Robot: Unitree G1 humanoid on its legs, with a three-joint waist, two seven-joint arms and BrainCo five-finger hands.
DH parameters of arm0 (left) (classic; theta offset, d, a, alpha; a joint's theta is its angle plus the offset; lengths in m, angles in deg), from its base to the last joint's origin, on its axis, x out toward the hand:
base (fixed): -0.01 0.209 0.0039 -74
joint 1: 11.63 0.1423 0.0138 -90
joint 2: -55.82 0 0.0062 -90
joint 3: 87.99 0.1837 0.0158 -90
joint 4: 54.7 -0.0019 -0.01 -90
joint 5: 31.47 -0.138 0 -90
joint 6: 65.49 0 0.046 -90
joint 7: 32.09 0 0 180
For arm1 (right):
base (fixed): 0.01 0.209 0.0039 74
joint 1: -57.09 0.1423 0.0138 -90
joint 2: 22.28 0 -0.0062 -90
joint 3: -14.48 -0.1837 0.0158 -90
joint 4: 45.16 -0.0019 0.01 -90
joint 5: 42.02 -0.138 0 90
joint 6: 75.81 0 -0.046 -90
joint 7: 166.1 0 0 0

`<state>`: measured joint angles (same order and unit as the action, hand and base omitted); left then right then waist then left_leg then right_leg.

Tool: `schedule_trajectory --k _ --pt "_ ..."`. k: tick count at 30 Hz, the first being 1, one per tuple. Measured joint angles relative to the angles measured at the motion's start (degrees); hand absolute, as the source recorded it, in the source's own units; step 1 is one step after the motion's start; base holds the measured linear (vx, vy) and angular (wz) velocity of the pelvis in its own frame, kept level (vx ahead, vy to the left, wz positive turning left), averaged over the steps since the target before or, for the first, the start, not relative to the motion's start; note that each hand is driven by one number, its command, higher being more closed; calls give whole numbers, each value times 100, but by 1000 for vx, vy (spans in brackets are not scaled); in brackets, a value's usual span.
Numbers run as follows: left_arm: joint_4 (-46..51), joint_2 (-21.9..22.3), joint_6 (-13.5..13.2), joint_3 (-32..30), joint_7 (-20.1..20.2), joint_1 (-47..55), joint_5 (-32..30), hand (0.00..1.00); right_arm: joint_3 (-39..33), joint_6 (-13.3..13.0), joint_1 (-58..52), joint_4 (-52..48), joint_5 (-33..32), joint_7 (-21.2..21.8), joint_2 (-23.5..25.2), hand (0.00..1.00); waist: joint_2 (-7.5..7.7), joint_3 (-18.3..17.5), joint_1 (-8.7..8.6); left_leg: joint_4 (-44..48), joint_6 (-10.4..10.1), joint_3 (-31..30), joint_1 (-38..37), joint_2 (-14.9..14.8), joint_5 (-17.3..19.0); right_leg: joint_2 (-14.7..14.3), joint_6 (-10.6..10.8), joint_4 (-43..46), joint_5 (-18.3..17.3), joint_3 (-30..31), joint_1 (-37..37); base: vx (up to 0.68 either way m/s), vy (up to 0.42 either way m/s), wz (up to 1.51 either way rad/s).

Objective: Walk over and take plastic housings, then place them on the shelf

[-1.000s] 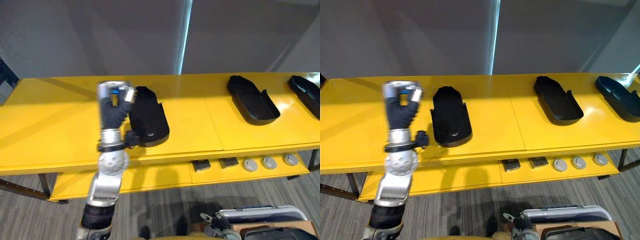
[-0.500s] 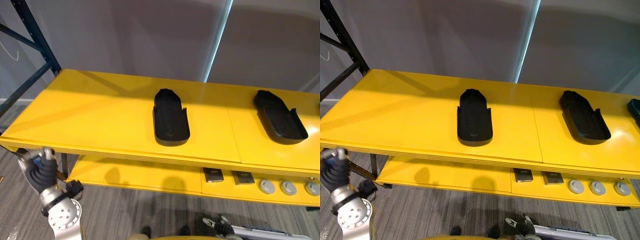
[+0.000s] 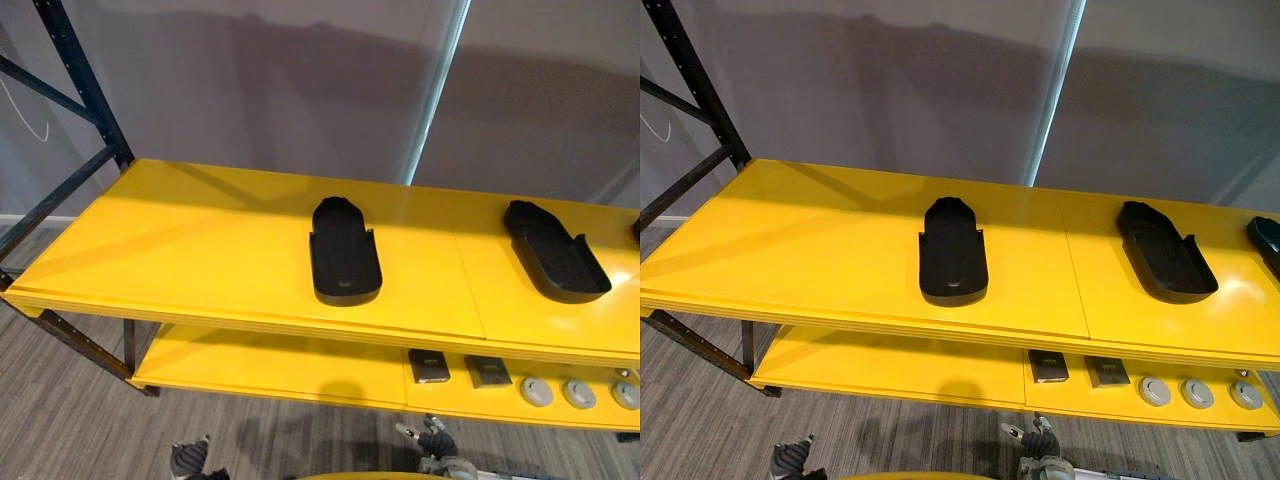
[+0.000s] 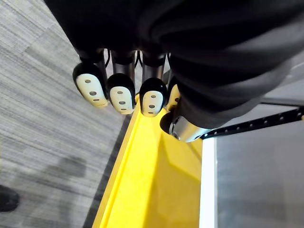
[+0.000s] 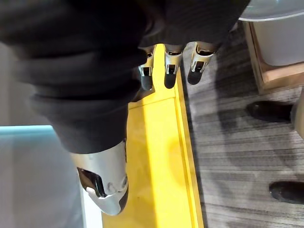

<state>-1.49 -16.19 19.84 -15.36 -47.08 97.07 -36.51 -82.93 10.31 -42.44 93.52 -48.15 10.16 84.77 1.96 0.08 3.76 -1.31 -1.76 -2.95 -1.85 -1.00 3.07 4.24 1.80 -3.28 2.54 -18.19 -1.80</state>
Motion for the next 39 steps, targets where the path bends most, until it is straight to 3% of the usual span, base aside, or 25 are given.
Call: schedule_trajectory --k 10,13,23,25,28,32,35,39 --pt "-1143 -187 25 441 131 -638 18 100 -225 1 321 682 -7 -121 -107 0 -139 40 -58 -215 17 -5 -109 9 -112 -29 5 -117 1 81 2 46 9 -3" --pt "-1229 -232 23 471 140 -661 17 100 -226 -2 422 700 -8 -123 -104 0 -113 63 -152 -232 18 -5 -118 9 -111 -41 6 -139 2 94 0 1 2 -2" --pt "-1281 -342 26 660 143 -776 -7 100 -334 -1 553 896 -7 -156 -157 0 -98 202 -181 -240 20 -4 -164 4 -110 -55 9 -151 3 125 -1 0 1 0" --pt "-546 -311 51 667 113 -583 -3 100 -333 -2 567 889 -7 -158 -156 0 -82 224 -259 -243 20 -20 -143 -1 -110 -60 9 -163 3 112 -1 -16 -1 2" --pt "1384 -314 37 656 17 -275 43 100 -333 -5 549 834 -7 -230 -160 0 -89 291 -267 -246 21 -76 -87 2 -110 -60 9 -169 2 82 9 -31 0 6" --pt "3791 -384 -176 598 -98 -260 1 100 -324 -6 412 814 -10 -256 -158 0 -119 309 -260 -253 24 -129 -87 8 -113 -55 22 -183 -10 13 -25 9 9 8" --pt "4995 -435 -415 925 -307 -563 -199 100 -263 -72 308 778 -22 -246 -168 0 -114 311 -254 -212 21 -153 -73 16 -104 -37 52 -161 -52 -22 -51 3 13 11" --pt "5452 -484 -606 1581 -406 -798 -449 100 -98 -115 299 795 -25 -219 -223 0 -113 313 -256 -164 25 -139 -64 11 -64 -41 49 -125 -76 21 -36 -16 8 -3"
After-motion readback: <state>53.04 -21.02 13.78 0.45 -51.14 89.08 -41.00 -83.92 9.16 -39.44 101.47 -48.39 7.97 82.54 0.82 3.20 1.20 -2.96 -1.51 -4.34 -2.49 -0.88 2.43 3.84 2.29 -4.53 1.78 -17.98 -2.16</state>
